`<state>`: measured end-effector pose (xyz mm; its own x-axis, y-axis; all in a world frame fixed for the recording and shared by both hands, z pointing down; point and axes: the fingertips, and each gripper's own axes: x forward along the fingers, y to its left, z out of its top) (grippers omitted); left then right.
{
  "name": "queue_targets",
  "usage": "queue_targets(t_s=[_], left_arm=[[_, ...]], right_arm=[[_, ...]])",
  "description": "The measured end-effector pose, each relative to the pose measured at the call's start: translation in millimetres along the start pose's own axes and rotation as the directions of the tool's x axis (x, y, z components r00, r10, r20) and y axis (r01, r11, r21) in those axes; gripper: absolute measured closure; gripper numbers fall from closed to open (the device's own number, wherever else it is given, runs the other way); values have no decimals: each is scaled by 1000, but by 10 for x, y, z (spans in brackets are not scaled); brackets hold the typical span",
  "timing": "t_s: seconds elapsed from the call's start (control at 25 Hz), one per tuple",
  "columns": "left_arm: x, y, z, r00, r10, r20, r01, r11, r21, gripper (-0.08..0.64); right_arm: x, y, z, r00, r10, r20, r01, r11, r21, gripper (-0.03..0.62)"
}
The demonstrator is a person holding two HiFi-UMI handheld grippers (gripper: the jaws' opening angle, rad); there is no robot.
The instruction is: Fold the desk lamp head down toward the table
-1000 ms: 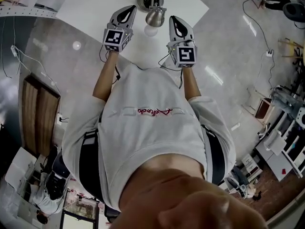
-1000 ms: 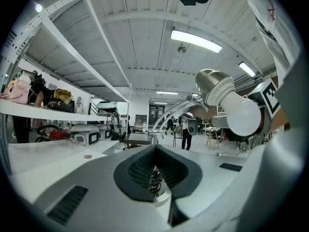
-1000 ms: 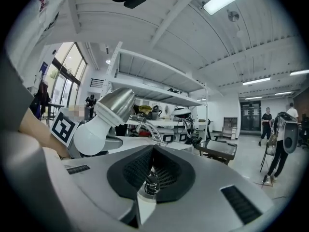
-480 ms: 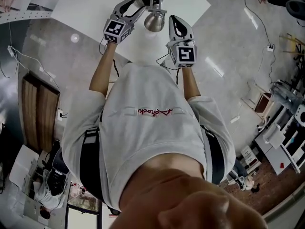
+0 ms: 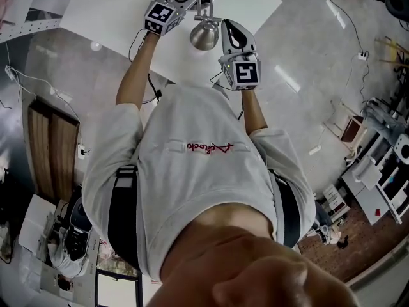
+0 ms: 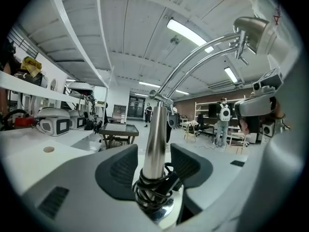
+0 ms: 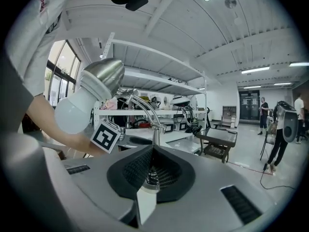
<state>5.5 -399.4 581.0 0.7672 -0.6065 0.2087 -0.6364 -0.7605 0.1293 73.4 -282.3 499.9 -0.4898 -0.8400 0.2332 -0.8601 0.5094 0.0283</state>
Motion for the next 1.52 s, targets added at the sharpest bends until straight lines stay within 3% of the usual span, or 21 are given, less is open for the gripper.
queue_targets(t_s=[0.2, 0.36, 0.64, 0.76, 0.88, 0.92, 1.0, 1.08, 1.16, 1.24, 1.28, 1.36, 1.52], left_arm=[[263, -113, 33, 999, -49, -21, 50, 998, 38, 342], [358, -60, 39, 1000, -16, -14, 17, 999, 46, 380], [347, -18, 51, 1000, -18, -9, 18, 999, 40, 383], [346, 0, 22, 1000, -18, -23, 19, 999, 43, 383], [341, -11, 46, 1000, -16, -25, 17, 999, 45, 383], [341, -18, 55, 1000, -14, -24, 16, 999, 45, 383], [343, -19, 54, 1000, -13, -24, 14, 999, 43, 383], [340, 2, 45, 999, -15, -29, 16, 999, 40, 382], [334, 23, 48, 999, -16, -35, 18, 999, 45, 382], [330, 21, 54, 999, -17, -36, 19, 999, 48, 382], [329, 22, 50, 999, -16, -36, 18, 999, 48, 382], [329, 32, 37, 999, -14, -33, 15, 999, 48, 382], [335, -2, 46, 999, -12, -31, 13, 999, 43, 382]], right_arm=[[-16, -60, -45, 1000, 5, -15, -5, 1000, 7, 569], [-1, -51, -70, 1000, 17, -16, -17, 1000, 3, 569], [12, 72, 11, 998, 61, 0, -61, 998, 4, 569], [25, 127, 59, 995, 100, 10, -99, 994, -37, 567], [34, 211, 104, 988, 152, -14, -153, 978, -139, 443], [34, 232, 139, 987, 162, -10, -160, 967, -198, 433], [45, 259, 217, 986, 166, 8, -152, 922, -357, 433], [70, 295, 273, 986, 165, 11, -132, 827, -546, 433], [84, 349, 309, 987, 162, 11, -104, 683, -723, 433], [73, 390, 339, 987, 162, 16, -74, 532, -844, 433], [69, 403, 358, 986, 165, 21, -62, 480, -875, 433], [69, 408, 415, 984, 173, 37, -43, 437, -899, 433], [23, 426, 566, 980, 189, 61, -28, 436, -899, 433]])
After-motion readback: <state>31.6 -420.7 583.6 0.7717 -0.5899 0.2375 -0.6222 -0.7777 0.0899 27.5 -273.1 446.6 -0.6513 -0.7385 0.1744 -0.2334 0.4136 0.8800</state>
